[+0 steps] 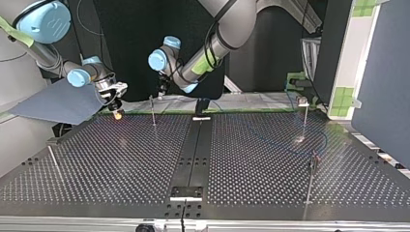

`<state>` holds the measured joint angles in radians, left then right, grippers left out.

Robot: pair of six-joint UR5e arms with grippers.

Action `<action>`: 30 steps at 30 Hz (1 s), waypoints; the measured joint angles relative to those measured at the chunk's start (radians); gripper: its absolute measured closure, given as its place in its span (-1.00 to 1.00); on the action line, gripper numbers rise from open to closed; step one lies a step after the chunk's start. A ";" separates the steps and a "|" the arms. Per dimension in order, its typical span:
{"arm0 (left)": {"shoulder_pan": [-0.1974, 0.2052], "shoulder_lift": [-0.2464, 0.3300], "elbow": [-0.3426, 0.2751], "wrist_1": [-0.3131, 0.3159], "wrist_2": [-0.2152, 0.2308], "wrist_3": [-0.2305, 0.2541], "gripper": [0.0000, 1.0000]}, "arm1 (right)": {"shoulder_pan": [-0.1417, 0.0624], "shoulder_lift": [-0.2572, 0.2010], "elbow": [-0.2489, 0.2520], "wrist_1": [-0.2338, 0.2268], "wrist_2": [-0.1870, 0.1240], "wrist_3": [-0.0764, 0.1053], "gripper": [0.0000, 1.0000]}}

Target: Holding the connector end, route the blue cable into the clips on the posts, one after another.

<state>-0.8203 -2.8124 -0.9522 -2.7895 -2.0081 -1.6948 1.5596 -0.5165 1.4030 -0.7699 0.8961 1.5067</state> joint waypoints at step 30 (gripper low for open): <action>-0.023 0.016 0.000 -0.001 0.016 0.032 -1.00 | 0.000 0.000 0.000 -0.002 0.000 0.004 1.00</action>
<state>-0.8437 -2.7963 -0.9522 -2.7900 -1.9923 -1.6628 1.5596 -0.5165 1.4030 -0.7714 0.8960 1.5110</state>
